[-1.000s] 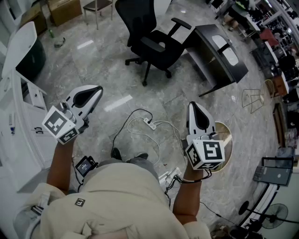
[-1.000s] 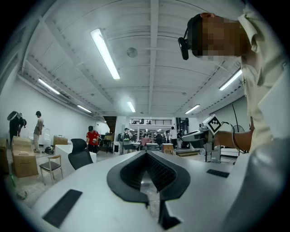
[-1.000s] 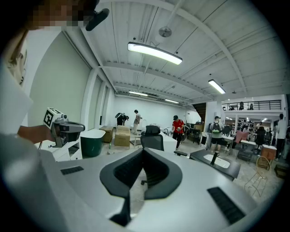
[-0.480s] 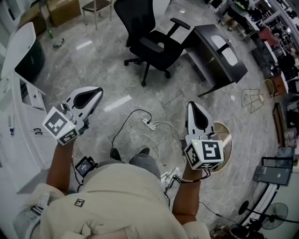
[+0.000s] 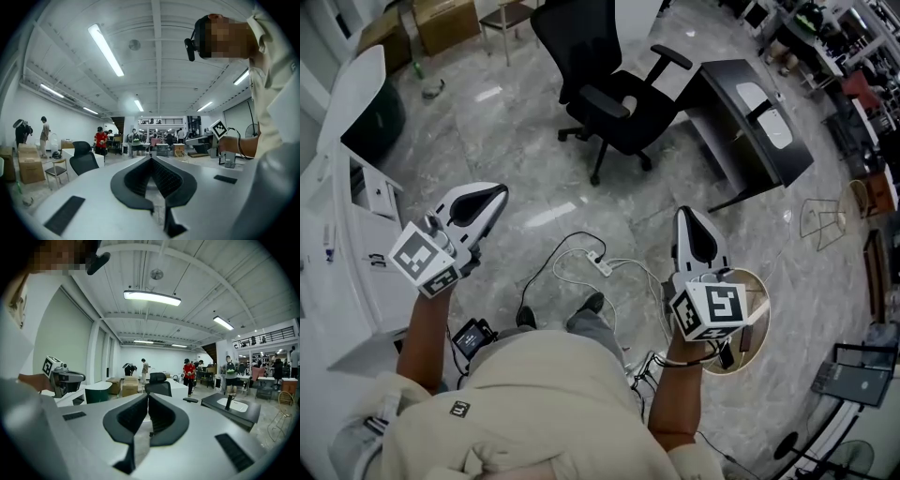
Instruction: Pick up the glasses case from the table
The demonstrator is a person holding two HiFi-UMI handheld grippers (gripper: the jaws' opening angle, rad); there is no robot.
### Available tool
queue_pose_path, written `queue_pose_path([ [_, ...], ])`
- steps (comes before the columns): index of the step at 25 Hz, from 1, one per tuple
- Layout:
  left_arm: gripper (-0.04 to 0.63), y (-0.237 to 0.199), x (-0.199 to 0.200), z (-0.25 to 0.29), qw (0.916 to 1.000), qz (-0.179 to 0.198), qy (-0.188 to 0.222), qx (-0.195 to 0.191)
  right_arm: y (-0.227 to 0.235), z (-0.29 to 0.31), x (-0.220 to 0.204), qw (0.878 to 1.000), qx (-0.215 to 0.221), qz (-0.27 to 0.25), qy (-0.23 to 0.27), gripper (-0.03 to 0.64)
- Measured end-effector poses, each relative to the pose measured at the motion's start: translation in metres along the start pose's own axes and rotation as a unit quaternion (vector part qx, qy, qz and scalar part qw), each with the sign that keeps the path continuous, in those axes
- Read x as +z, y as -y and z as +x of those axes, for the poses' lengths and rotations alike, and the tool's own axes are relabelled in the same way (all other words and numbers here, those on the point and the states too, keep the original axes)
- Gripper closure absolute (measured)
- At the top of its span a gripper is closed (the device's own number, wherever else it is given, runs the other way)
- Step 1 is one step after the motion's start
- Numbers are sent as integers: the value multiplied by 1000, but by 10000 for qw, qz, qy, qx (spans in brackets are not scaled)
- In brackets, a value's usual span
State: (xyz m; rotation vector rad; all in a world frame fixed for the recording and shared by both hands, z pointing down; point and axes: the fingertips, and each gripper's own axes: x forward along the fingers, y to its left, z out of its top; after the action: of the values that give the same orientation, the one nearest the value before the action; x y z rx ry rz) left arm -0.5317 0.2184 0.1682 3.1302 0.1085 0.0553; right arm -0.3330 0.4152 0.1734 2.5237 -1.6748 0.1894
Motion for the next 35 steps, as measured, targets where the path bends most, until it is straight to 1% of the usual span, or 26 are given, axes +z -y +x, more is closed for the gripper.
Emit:
queue_pose_path([
  [6, 581, 21, 8, 59, 9999, 87, 3, 141, 52, 22, -2, 9994, 354, 47, 15, 592],
  [11, 581, 28, 10, 91, 9996, 79, -32, 259, 79, 38, -1, 9983, 564, 137, 46, 592],
  [20, 581, 38, 12, 139, 9989, 157, -108, 420, 124, 56, -1, 9968, 749, 241, 146, 592],
  [26, 580, 49, 11, 176, 9986, 241, -121, 446, 154, 62, -3, 9964, 773, 270, 205, 593],
  [31, 581, 55, 15, 211, 9986, 362, -120, 376, 181, 60, -3, 9969, 665, 322, 252, 592],
  [35, 581, 55, 19, 240, 9980, 548, -166, 265, 200, 62, -7, 9971, 541, 472, 253, 592],
])
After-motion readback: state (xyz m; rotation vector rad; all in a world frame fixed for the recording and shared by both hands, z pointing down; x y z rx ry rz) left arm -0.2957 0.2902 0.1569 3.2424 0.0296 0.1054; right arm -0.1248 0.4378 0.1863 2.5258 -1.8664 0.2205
